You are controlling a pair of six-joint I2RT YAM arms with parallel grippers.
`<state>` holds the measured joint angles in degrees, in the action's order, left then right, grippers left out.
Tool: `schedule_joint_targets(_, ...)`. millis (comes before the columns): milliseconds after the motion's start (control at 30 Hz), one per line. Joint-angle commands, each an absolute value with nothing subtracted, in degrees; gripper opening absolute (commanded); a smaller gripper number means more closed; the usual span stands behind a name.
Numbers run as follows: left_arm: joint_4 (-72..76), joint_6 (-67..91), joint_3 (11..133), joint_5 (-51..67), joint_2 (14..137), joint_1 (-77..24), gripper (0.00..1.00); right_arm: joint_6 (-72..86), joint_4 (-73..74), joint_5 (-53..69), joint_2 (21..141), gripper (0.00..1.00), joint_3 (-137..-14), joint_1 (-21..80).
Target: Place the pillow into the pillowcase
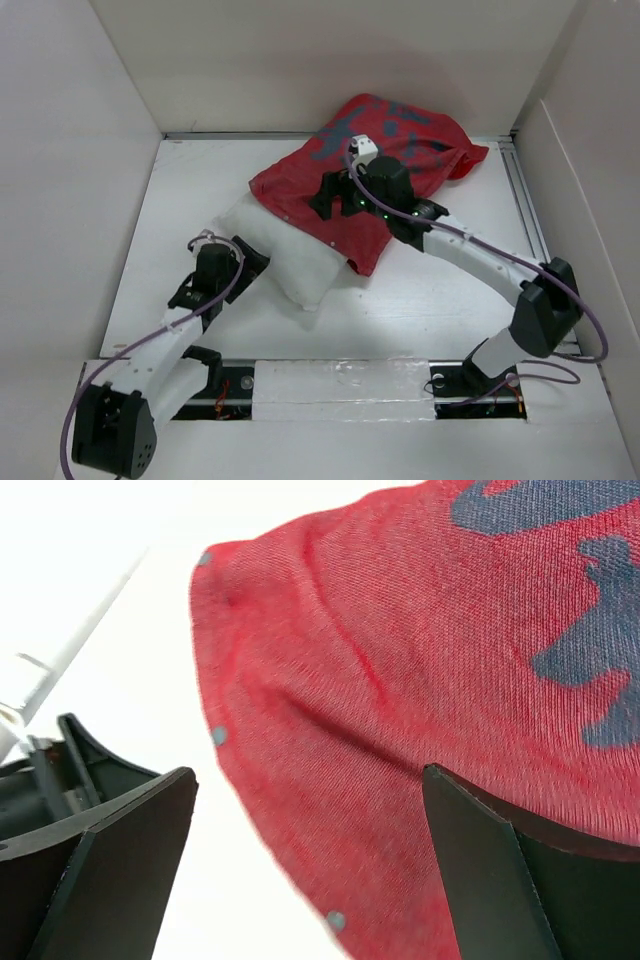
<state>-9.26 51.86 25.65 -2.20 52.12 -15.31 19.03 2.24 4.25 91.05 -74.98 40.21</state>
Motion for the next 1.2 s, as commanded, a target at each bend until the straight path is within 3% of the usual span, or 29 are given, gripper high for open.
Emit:
schedule_joint_targets(0,12.41,53.25,19.79,10.96,44.65,-15.47,0.99,19.25,1.58,3.07,86.14,1.0,-70.85,39.73)
schedule_joint_targets(167,34.03,53.87,12.93,14.59,52.28,-15.47,0.99,21.26,2.9,2.9,81.14,1.0,-62.17,39.73)
schedule_joint_targets(400,50.44,52.13,7.47,11.07,55.89,-15.47,0.99,23.2,4.83,-0.62,80.41,1.0,-52.4,42.45)
schedule_joint_targets(633,74.42,52.38,6.67,9.4,74.51,-15.47,0.96,24.52,3.59,-1.13,78.05,1.0,-49.92,46.75)
schedule_joint_targets(667,76.79,53.17,6.68,9.4,78.79,-15.47,0.92,24.52,4.21,-3.06,77.18,1.0,-49.31,47.45)
schedule_joint_targets(733,81.9,54.66,9.39,9.4,82.42,-15.47,0.62,24.52,5.54,-11.72,75.85,1.0,-47.83,50.08)
schedule_joint_targets(800,80.87,55.28,11.68,9.4,85.24,-15.47,0.27,26.09,6.06,-19.12,74.19,1.0,-46.68,52.63)
schedule_joint_targets(833,80.08,55.28,12.73,9.4,85.25,-15.47,0.01,26.8,6.06,-25.42,74.18,1.0,-46.67,54.47)
schedule_joint_targets(967,73.93,53.53,15.81,7.04,82.36,-15.47,0.0,30.84,8.43,-34.25,74.09,1.0,-46.58,55.02)
schedule_joint_targets(1167,59.36,49.05,20.3,4.66,72.7,-14.24,0.0,28.83,3.26,-37.51,78.04,0.99,-45.26,54.5)
